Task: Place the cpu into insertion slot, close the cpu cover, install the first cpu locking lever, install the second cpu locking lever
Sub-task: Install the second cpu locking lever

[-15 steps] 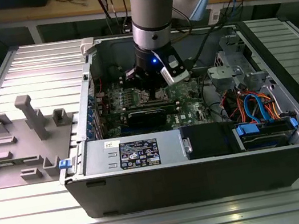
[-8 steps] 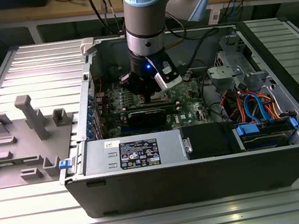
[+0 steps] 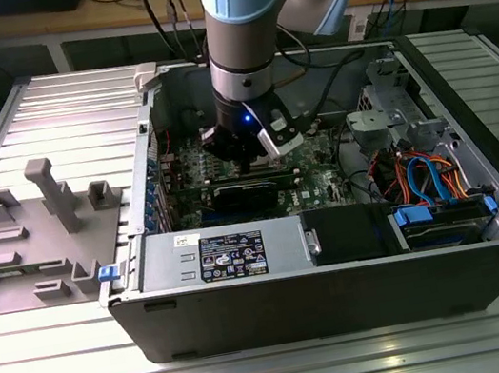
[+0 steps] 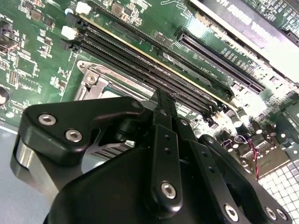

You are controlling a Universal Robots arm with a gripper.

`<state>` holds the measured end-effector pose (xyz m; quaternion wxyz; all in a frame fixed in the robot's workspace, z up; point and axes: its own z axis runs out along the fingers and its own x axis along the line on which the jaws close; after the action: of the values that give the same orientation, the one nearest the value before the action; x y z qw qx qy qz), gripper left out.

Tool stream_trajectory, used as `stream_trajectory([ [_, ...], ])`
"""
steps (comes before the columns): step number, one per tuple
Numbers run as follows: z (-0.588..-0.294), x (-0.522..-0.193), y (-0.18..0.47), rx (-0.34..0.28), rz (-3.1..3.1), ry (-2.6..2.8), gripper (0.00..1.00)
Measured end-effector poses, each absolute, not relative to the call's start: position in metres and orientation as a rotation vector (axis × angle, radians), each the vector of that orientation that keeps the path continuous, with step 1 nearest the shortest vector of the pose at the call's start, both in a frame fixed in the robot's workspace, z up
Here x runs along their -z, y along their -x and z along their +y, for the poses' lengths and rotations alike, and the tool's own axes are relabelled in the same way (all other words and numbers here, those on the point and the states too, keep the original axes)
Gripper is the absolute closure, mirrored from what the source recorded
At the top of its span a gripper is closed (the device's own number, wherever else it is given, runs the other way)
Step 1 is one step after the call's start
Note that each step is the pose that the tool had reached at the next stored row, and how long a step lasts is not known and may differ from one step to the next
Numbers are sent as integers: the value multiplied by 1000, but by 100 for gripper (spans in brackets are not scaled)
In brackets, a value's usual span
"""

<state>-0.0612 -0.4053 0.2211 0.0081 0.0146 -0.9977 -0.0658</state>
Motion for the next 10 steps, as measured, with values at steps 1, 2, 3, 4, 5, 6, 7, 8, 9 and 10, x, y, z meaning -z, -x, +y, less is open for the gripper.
stream_trajectory([
  [1,-406,-221,62,211,-3118,-53,89],
  [2,-407,-220,63,220,-3116,-67,89],
  [3,-408,-220,64,228,-3115,-79,89],
  [4,-409,-220,65,234,-3114,-88,89],
  [5,-409,-219,65,237,-3114,-89,89],
  [6,-409,-219,65,239,-3114,-89,89],
  [7,-409,-219,65,239,-3114,-89,89],
  [8,-409,-219,65,240,-3113,-89,89],
  [9,-409,-219,65,240,-3113,-89,89],
  [10,-409,-219,65,240,-3113,-89,89],
])
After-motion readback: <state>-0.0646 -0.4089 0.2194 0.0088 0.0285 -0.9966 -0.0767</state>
